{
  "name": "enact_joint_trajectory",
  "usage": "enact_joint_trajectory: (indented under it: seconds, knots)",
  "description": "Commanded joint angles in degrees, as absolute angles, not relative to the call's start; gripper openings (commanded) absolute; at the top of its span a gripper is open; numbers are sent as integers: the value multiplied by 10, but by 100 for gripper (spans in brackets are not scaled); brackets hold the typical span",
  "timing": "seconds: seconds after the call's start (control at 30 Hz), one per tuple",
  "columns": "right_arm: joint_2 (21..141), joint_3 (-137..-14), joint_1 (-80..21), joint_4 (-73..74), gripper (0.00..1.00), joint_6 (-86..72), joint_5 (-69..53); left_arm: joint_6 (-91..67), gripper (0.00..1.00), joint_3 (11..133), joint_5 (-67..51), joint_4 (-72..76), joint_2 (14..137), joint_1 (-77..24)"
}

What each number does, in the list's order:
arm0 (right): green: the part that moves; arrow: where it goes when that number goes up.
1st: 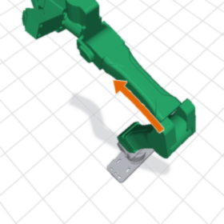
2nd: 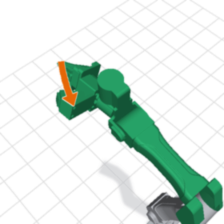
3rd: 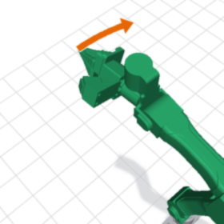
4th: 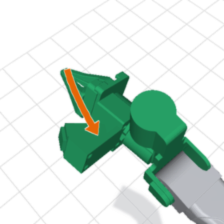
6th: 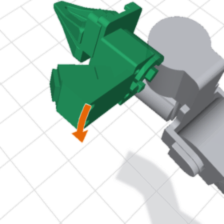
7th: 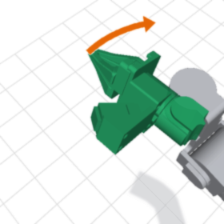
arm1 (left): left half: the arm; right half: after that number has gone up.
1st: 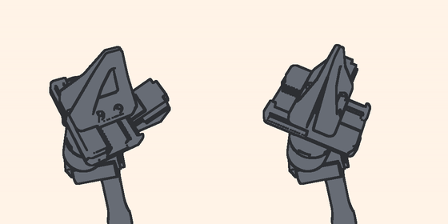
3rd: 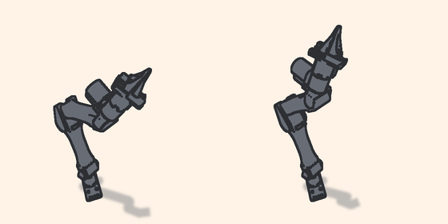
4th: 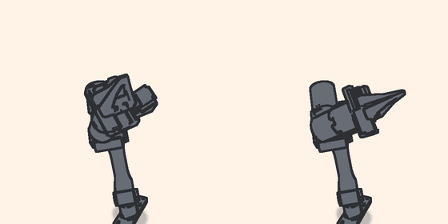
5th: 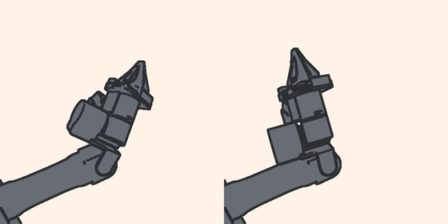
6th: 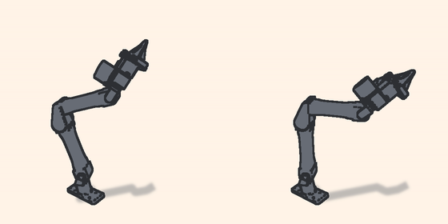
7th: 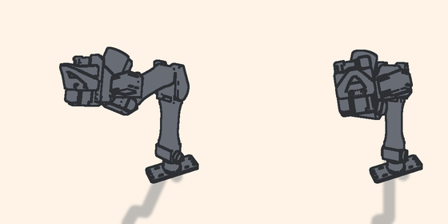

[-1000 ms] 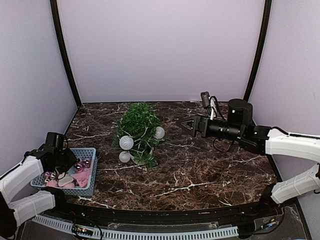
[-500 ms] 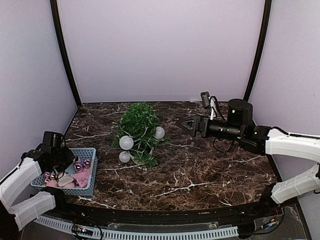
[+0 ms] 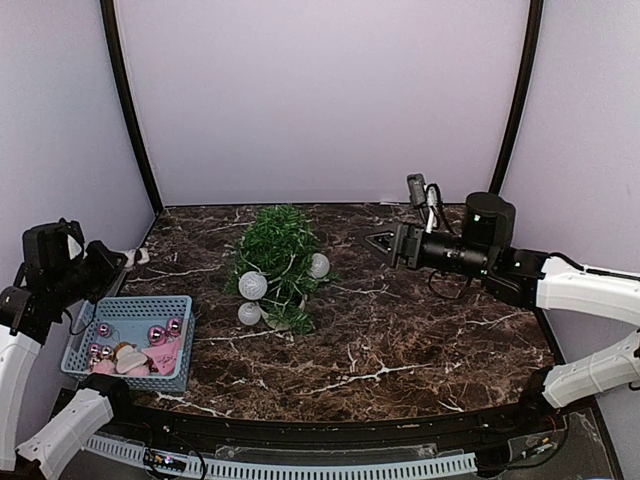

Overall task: Decorate the small christmas tree
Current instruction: Pick up the ornament cotton from the bin, then pass from the left arm to the right

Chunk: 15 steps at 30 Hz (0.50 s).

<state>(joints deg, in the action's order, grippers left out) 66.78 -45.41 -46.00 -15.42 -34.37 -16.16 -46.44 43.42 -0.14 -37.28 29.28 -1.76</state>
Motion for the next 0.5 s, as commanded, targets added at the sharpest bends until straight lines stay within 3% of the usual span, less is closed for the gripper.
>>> enact_joint_trajectory:
  seconds: [0.0, 0.13, 0.47]
  knots:
    - [669, -497, -474, -227, 95, -343, -171, -496, 0, 488, -191, -279, 333, -15]
    - [696, -539, -515, -247, 92, -347, -119, -543, 0, 535, -254, -181, 372, -16]
    - [803, -643, -603, -301, 77, -385, -50, -618, 0, 623, -178, -37, 394, -44]
